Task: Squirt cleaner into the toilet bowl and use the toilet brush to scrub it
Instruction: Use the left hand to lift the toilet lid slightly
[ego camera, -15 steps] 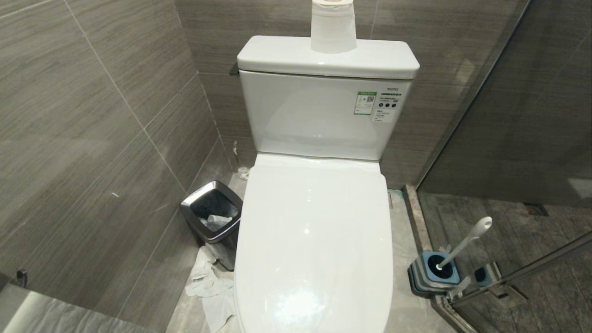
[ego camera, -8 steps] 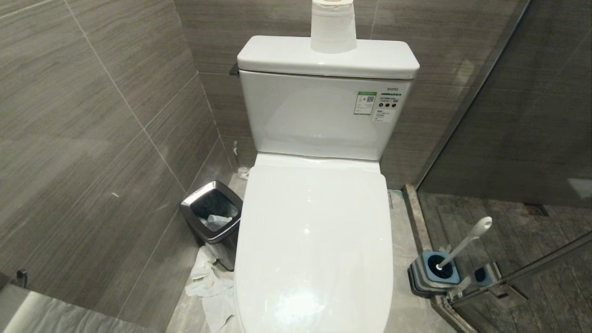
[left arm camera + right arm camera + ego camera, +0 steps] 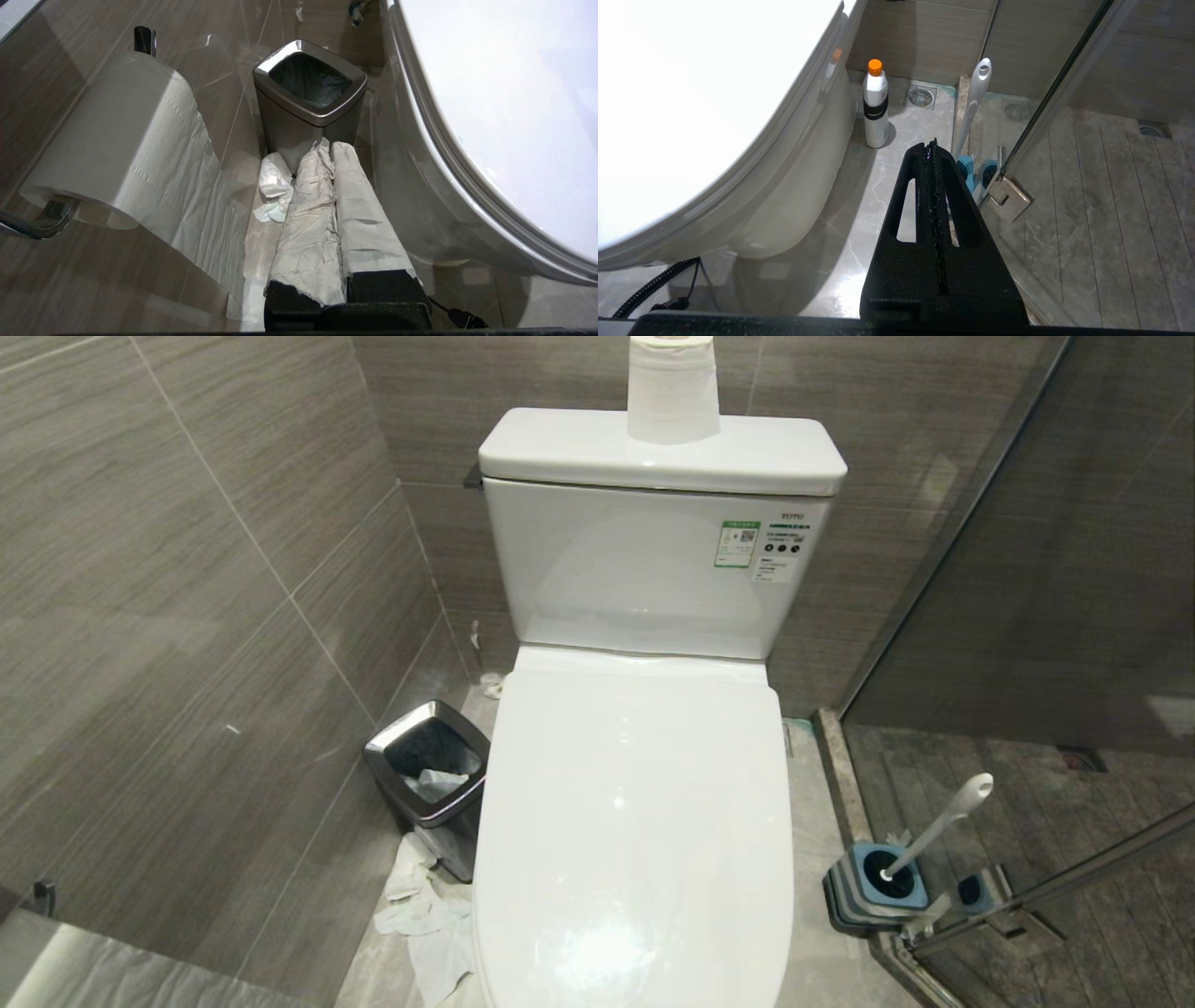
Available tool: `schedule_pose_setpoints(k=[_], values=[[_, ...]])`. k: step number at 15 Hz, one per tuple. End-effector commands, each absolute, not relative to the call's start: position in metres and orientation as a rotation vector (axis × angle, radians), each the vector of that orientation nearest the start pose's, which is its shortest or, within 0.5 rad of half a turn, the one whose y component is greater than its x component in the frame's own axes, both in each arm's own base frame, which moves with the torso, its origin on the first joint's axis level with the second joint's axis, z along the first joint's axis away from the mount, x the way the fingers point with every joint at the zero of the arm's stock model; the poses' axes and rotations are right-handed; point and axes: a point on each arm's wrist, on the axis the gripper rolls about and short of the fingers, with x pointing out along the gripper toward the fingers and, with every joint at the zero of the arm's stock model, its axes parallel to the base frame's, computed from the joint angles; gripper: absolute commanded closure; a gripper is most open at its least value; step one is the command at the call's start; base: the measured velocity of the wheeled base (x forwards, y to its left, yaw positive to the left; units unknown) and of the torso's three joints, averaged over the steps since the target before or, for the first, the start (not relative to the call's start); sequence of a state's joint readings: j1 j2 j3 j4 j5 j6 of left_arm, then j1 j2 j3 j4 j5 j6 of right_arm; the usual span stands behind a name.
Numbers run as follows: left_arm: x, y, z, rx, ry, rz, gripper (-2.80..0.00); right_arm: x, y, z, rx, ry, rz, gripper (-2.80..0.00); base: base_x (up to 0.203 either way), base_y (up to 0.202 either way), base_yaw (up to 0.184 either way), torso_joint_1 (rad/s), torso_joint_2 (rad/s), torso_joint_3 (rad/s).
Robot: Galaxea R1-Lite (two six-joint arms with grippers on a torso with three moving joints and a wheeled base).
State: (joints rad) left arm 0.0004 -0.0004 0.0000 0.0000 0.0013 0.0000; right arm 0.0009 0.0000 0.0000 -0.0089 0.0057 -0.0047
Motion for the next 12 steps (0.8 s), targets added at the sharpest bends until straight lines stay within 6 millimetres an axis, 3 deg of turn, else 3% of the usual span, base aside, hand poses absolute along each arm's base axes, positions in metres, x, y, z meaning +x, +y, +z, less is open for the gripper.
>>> schedule_pose_setpoints(k=[1,5,8,12], values=[[-0.0226,0.0000,0.0746,0.000,0.003,0.003,0.00,-0.0223,0.0001,0.0747,-0.005,-0.003,0.008,0.00,0.000,0.000,0.000,0.000,0.00,0.000],[-0.0226,0.0000,0.0747,0.013,0.003,0.003,0.00,-0.0223,0.0001,0.0747,-0.005,-0.003,0.008,0.00,0.000,0.000,0.000,0.000,0.00,0.000],[-0.0225,-0.0008,0.0743,0.172,0.002,-0.031,0.00,-0.0223,0.0001,0.0747,-0.005,-0.003,0.008,0.00,0.000,0.000,0.000,0.000,0.00,0.000],[-0.0225,-0.0005,0.0743,0.068,0.003,-0.020,0.00,-0.0224,0.0001,0.0747,-0.005,-0.004,0.008,0.00,0.000,0.000,0.000,0.000,0.00,0.000]])
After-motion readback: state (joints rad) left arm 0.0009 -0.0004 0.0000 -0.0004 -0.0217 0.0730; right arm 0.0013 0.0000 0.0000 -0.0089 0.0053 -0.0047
